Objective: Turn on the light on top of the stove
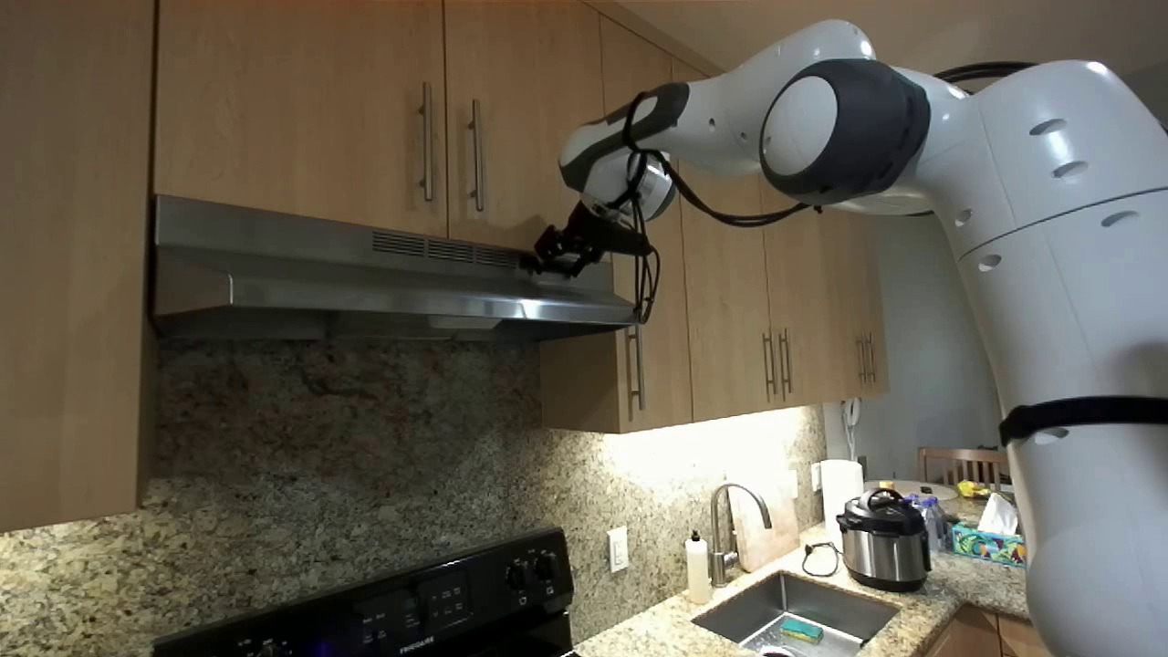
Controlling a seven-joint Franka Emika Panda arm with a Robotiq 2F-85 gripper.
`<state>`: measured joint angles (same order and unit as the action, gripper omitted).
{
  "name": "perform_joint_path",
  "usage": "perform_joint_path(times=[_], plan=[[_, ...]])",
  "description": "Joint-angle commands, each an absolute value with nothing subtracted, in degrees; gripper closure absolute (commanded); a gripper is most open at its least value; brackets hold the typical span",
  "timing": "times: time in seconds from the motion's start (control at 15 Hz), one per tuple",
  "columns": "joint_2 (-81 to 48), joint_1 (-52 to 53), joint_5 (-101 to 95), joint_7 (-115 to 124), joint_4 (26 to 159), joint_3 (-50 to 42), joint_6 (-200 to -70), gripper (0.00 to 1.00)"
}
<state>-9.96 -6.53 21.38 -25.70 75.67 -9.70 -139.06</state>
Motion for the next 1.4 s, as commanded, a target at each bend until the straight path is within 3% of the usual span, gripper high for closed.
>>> perform_joint_path(times=[0.0,1.33], plan=[[-10.58,-6.7,21.14,-25.88,73.49,-9.79,-138.13,0.0],[-11.25,-6.85,20.95,-25.54,71.95,-10.25,-138.22,0.0]])
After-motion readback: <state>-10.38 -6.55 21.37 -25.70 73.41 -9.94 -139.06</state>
